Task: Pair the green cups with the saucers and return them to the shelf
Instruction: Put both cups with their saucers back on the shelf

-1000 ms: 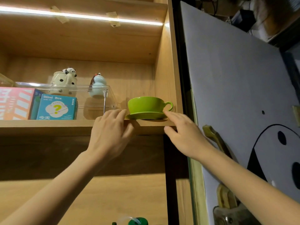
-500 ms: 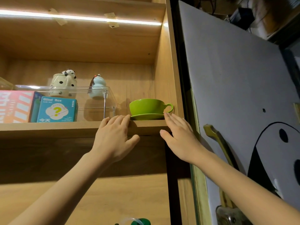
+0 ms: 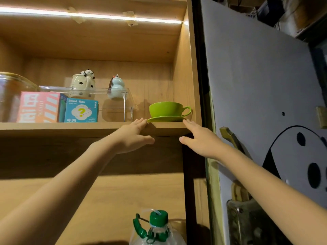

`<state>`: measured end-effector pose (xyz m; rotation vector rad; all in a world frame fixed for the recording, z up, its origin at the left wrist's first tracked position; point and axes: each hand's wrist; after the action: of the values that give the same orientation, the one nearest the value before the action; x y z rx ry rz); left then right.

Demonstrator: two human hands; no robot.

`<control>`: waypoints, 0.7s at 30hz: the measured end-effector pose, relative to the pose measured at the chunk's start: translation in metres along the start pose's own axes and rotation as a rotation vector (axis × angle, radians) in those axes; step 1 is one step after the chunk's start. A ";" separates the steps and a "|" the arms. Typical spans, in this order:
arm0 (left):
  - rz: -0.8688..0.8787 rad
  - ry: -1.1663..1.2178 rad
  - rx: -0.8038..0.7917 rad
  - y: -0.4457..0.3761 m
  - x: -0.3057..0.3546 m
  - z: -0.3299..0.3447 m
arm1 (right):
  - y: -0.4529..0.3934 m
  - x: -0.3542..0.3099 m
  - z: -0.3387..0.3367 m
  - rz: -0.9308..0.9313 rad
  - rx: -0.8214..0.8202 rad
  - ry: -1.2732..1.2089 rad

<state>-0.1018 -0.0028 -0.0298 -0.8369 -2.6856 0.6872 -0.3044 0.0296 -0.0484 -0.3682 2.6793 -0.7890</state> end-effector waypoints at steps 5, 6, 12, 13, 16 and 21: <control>0.053 0.286 0.056 0.051 0.005 -0.006 | 0.039 -0.014 0.008 -0.056 0.041 -0.295; 0.050 0.309 0.068 0.061 0.006 -0.002 | 0.047 -0.017 0.014 -0.066 0.056 -0.334; 0.034 0.435 0.189 0.125 0.008 0.051 | 0.093 -0.026 0.073 -0.062 -0.002 -0.512; 0.035 0.438 0.208 0.136 0.007 0.063 | 0.102 -0.028 0.085 -0.056 -0.017 -0.537; 0.002 0.434 0.220 0.168 0.002 0.102 | 0.133 -0.033 0.123 -0.041 -0.083 -0.612; -0.100 0.367 0.188 0.235 -0.010 0.169 | 0.200 -0.041 0.195 0.037 -0.276 -0.706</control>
<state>-0.0441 0.1004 -0.2945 -0.6970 -2.2790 0.6752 -0.2247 0.1126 -0.3060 -0.5413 2.1055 -0.2040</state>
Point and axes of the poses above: each hand's wrist, its own y-axis away from the middle knuckle, its own z-axis out of the palm, x = y × z, and after that the axes turned 10 degrees about -x, right-handed
